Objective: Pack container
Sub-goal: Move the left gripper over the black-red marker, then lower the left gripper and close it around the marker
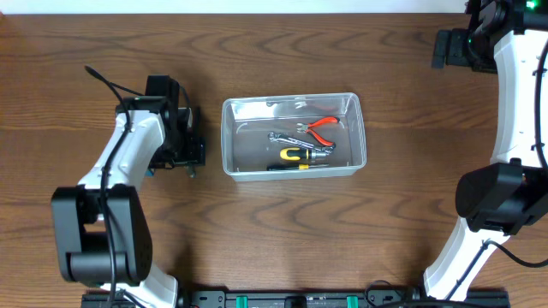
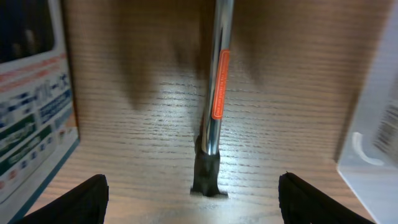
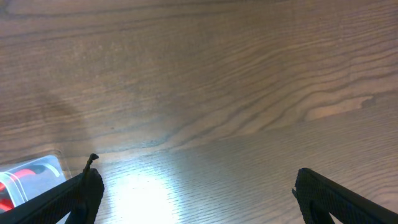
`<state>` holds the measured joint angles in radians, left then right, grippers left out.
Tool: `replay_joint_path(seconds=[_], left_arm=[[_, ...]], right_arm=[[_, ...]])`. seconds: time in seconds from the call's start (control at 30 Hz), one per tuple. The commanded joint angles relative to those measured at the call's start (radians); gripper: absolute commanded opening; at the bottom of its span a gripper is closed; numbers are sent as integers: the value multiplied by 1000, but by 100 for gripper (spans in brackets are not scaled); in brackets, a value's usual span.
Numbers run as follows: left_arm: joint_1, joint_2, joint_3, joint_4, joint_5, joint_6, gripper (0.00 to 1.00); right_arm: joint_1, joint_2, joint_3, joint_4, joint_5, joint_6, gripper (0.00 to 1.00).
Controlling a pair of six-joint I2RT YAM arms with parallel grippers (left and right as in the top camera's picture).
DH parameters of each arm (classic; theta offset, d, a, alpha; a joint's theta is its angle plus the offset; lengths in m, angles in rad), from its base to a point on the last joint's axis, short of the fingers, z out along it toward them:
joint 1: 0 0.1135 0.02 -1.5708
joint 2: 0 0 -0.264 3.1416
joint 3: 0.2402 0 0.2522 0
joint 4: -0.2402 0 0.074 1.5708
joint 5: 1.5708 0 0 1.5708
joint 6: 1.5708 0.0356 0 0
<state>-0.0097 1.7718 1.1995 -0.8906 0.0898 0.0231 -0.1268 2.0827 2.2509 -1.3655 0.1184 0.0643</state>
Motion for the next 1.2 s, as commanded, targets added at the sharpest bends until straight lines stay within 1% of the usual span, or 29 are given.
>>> replay_joint_path(seconds=[0.0,0.03,0.17,0.27,0.37,0.47,0.63,0.8,1.17], left_arm=[[-2,32,29,-3,-16,2,77],[-2,40,29,-2,-16,2,77],[-2,66,29,6,-15,2,70],[-3,85,29,14,-15,2,68],[-2,99,29,18,-15,2,62],[-3,105,28,19,-15,2,54],[-3,105,28,35,-15,2,52],[-3,105,28,41,8,2,49],[-3,105,26,55,27,2,48]], right_arm=[[-3,-1,11,0,8,-2,99],[-3,-1,11,0,8,-2,99],[-3,-1,11,0,8,-2,99],[-3,-1,11,0,8,-2,99],[-3,-1,11,0,8,-2,99],[-3,-1,11,0,8,-2,99],[-3,-1,11,0,8,-2,99],[-3,-1,11,0,8,-2,99],[-3,-1,11,0,8,-2,99]])
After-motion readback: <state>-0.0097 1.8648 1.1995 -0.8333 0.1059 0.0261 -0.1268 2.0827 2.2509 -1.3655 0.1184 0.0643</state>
